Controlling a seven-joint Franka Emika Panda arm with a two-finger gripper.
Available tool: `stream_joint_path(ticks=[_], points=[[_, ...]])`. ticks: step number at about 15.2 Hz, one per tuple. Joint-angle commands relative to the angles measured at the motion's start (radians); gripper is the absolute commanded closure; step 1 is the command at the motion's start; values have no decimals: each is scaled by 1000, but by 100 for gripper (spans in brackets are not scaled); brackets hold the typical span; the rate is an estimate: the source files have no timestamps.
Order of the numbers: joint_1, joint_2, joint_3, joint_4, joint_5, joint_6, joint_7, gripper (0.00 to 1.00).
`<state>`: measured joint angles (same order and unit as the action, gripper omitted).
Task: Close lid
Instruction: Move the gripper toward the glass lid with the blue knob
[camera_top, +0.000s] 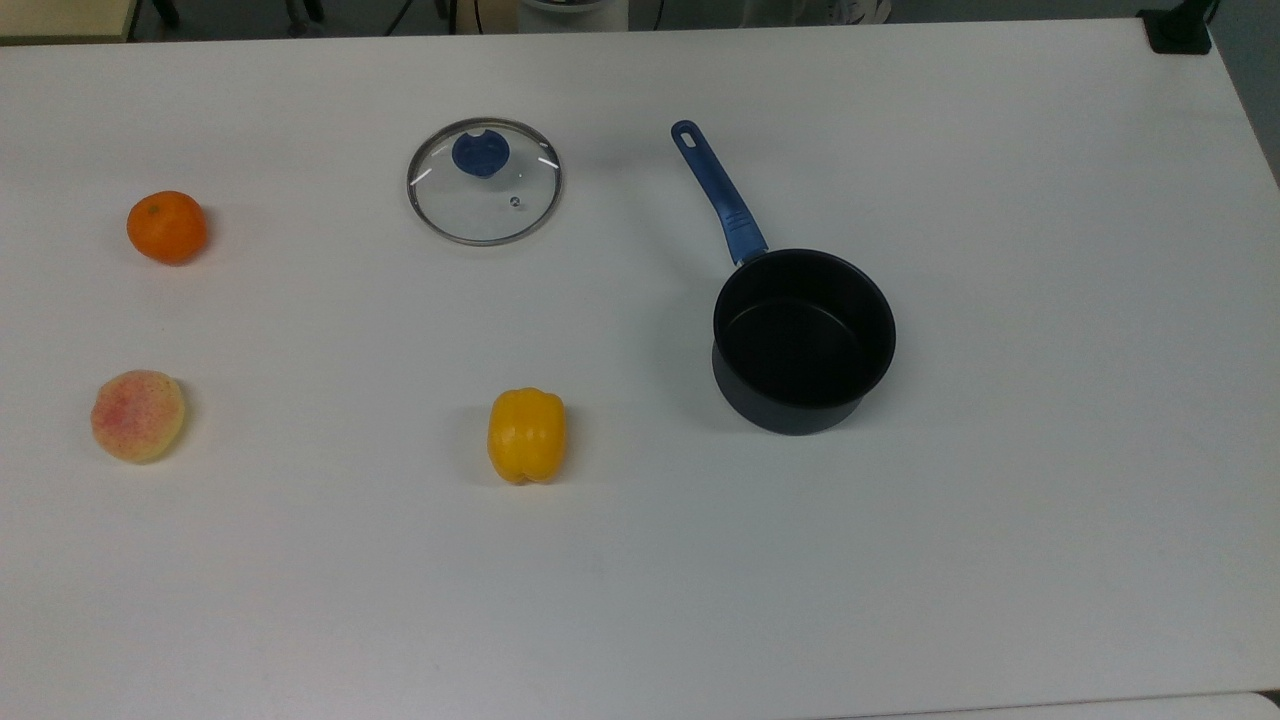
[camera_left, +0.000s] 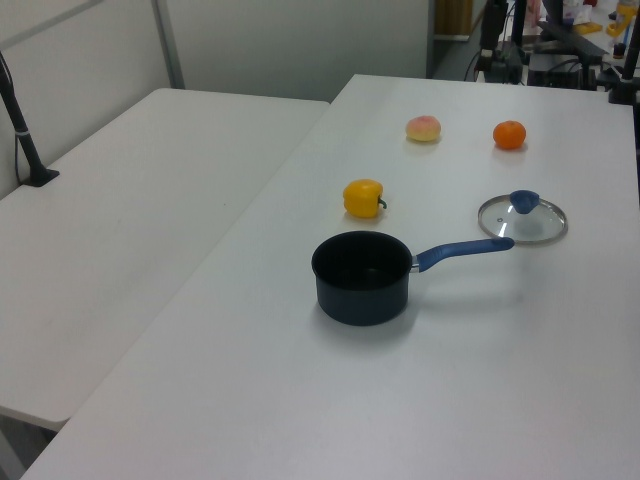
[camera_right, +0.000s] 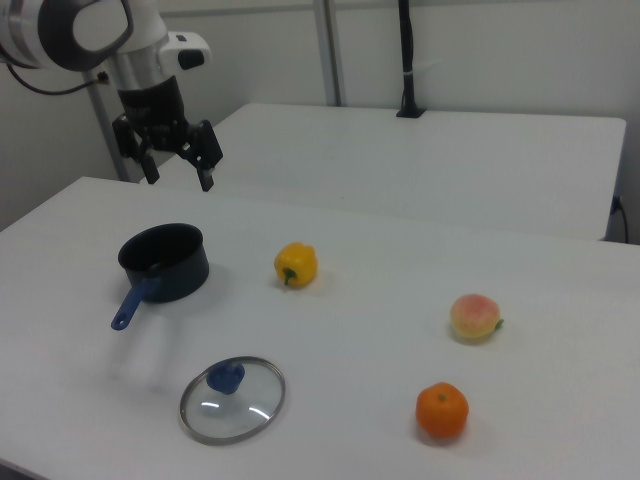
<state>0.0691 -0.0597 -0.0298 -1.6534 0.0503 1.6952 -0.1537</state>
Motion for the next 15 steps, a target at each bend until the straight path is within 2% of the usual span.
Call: stream_joint_path(ticks=[1,8,10,15], points=[[29,-81,-22,-133,-55,-9,-40,0],[18,-72,-24,-304,-76,-5,-44,0],[14,-63,-24,-318,-96,-2,-50,0],[-8,-65,-24,-459,-132,112,-37,0]])
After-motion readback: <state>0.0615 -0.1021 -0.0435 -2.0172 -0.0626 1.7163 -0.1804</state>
